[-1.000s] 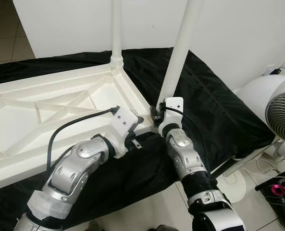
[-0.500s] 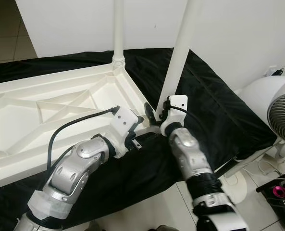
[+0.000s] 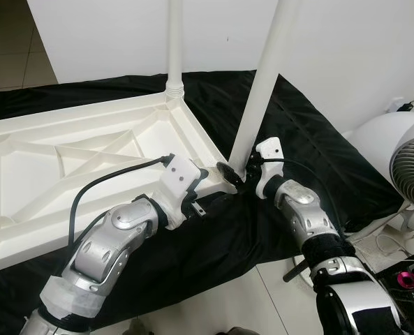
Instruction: Building children table
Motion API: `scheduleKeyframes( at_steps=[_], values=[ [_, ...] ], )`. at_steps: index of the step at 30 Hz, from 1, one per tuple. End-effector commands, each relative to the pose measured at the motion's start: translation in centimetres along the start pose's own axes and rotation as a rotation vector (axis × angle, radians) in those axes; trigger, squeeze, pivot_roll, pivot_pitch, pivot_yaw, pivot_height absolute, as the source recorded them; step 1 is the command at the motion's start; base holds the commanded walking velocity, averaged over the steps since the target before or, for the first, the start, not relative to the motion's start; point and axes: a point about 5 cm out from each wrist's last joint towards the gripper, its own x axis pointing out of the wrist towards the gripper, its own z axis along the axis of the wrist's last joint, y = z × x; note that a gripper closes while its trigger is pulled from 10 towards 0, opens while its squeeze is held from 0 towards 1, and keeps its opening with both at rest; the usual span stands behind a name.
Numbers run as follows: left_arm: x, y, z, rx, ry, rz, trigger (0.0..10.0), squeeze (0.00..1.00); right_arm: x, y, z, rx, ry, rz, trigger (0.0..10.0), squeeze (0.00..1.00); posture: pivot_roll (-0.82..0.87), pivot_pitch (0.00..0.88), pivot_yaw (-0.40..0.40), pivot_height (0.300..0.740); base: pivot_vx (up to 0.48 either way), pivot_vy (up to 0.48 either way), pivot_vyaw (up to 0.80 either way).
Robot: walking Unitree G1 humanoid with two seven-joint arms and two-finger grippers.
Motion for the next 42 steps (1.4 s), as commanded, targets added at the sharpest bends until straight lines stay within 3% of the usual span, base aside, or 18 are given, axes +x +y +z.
scheduleKeyframes(
  at_steps=[1,13,14,15,17,18,30,31,32,42],
  values=[
    [-0.1,-0.7,-0.1,0.005,0.015,-0.071,10.0,0.0,0.1,-0.2,0.2,-0.026,0.009,0.058,10.0,0.0,0.0,0.0,-0.058,0.74,0.0,0.0,0.0],
    [-0.4,-0.8,-0.2,0.009,0.039,-0.078,10.0,0.0,1.0,-1.6,1.7,-0.062,0.037,0.147,10.0,0.0,0.03,0.0,-0.062,0.74,0.0,0.0,0.0],
    [-0.4,-0.8,-0.1,0.01,0.038,-0.077,10.0,0.0,1.0,-1.7,1.8,-0.064,0.04,0.147,8.9,0.0,0.03,0.0,-0.062,0.74,0.0,0.0,0.0],
    [-0.4,-0.9,-0.1,0.011,0.038,-0.077,10.0,0.0,0.9,-2.0,1.7,-0.07,0.06,0.157,1.2,0.0,0.03,0.0,-0.066,0.74,0.0,0.0,0.0],
    [-0.4,-0.9,-0.1,0.011,0.038,-0.076,10.0,0.0,0.8,-2.1,1.7,-0.069,0.067,0.163,1.2,0.0,0.03,0.0,-0.066,0.74,0.0,0.0,0.0],
    [-0.4,-0.9,-0.1,0.01,0.039,-0.074,10.0,0.0,0.7,-2.2,1.5,-0.069,0.081,0.168,0.0,0.0,0.04,0.0,-0.067,0.74,0.0,0.0,0.0],
    [-0.6,-1.0,-0.1,0.008,0.04,-0.065,10.0,0.0,-0.1,-2.5,0.4,-0.059,0.122,0.172,0.0,0.0,0.03,0.0,-0.069,0.74,0.0,0.0,0.0],
    [-0.6,-1.0,-0.1,0.007,0.041,-0.066,10.0,0.0,-0.2,-2.5,0.3,-0.05,0.121,0.161,1.1,0.0,0.03,0.0,-0.069,0.74,0.0,0.0,0.0],
    [-0.6,-1.0,-0.1,0.006,0.041,-0.065,10.0,0.0,0.0,-2.4,0.3,-0.023,0.104,0.144,10.0,0.0,0.03,0.0,-0.074,0.74,0.0,0.0,0.0],
    [-0.6,-1.4,-0.3,-0.002,0.047,-0.071,10.0,0.0,1.9,-1.5,0.4,0.078,0.068,-0.102,10.0,0.0,0.03,0.0,-0.082,0.74,0.0,0.0,0.0]
  ],
)
